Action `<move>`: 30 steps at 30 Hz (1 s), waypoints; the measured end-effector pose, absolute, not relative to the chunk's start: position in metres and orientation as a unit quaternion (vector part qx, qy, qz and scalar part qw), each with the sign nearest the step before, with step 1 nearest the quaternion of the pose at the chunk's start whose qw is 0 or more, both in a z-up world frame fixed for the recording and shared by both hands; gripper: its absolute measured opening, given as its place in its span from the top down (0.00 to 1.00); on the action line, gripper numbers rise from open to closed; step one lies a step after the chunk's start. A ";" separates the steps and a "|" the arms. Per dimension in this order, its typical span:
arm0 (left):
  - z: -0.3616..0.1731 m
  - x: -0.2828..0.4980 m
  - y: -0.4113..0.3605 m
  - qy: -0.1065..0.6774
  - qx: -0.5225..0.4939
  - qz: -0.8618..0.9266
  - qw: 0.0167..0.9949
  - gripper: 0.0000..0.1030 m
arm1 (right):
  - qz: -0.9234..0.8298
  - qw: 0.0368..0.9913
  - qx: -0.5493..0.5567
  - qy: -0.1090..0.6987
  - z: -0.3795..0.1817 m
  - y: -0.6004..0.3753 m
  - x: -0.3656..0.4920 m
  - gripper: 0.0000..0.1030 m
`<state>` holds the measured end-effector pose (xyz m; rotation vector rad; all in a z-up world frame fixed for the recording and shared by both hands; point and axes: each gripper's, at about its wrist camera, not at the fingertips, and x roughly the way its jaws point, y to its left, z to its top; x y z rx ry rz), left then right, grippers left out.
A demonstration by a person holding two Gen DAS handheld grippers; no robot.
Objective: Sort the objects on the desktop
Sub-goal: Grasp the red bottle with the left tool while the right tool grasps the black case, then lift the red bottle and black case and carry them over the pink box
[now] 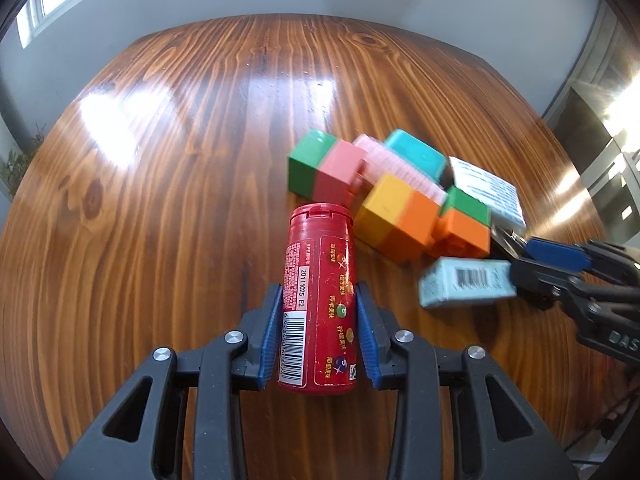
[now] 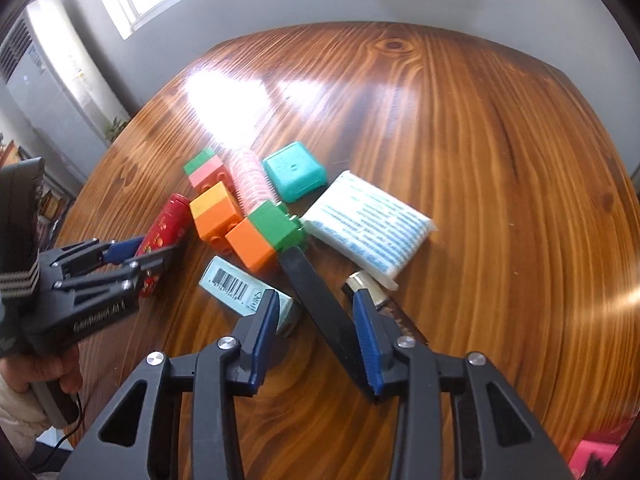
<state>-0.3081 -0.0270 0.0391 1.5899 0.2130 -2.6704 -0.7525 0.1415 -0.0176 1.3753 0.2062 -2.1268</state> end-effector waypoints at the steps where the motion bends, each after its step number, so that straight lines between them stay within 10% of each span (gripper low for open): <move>1: 0.039 -0.306 -0.024 0.071 0.511 -0.857 0.013 0.63 | -0.800 0.297 0.516 0.077 -0.017 0.141 -0.752 0.60; 27: 0.063 -0.225 0.085 0.063 0.517 -0.854 0.004 0.63 | -0.792 0.324 0.495 0.153 -0.033 0.156 -0.727 0.66; 30: 0.070 -0.216 0.095 0.046 0.510 -0.859 0.005 0.63 | -0.798 0.317 0.489 0.154 -0.034 0.156 -0.733 0.80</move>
